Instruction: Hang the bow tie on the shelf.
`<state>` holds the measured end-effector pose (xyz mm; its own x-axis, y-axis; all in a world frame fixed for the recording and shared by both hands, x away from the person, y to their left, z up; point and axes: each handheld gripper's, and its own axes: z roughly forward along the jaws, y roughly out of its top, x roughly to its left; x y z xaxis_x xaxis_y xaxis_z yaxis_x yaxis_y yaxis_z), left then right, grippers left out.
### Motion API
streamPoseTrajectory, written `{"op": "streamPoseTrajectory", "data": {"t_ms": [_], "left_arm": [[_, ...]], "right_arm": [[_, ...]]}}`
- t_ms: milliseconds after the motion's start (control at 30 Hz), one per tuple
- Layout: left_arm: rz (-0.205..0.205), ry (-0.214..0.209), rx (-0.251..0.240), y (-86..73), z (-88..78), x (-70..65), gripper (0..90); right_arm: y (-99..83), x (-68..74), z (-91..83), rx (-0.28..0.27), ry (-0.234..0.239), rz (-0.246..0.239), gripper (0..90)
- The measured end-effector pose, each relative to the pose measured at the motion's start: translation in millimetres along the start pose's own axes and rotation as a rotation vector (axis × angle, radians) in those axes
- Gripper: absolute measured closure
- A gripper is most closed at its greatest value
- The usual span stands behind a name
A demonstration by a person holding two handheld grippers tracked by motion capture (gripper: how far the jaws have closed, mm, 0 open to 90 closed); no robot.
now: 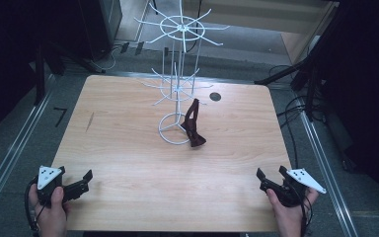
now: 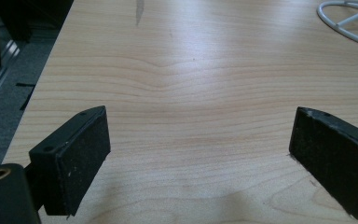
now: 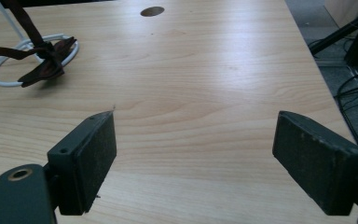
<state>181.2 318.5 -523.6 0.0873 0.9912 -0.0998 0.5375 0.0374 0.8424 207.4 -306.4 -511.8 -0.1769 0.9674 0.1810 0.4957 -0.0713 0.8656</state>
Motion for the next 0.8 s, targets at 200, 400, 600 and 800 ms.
{"op": "streamPoseTrajectory", "data": {"t_ms": [200, 400, 600, 800], "left_arm": [[0.007, 0.003, 0.002, 0.0, -0.3, -0.4, 5.8], [0.009, 0.005, -0.002, -0.1, -0.4, -1.0, 6.0], [0.017, 0.006, 0.0, -0.2, -0.2, -1.7, 6.1], [0.024, 0.008, 0.003, -0.1, -0.4, -2.0, 6.1]], "right_arm": [[-6.0, -15.3, -3.6, 0.006, -0.024, 0.005, 14.1], [-13.6, -29.0, -5.7, 0.015, -0.048, 0.025, 14.1], [-22.1, -42.1, -7.8, 0.016, -0.067, 0.046, 14.1], [-30.7, -56.1, -9.8, 0.017, -0.092, 0.072, 14.1]]}}
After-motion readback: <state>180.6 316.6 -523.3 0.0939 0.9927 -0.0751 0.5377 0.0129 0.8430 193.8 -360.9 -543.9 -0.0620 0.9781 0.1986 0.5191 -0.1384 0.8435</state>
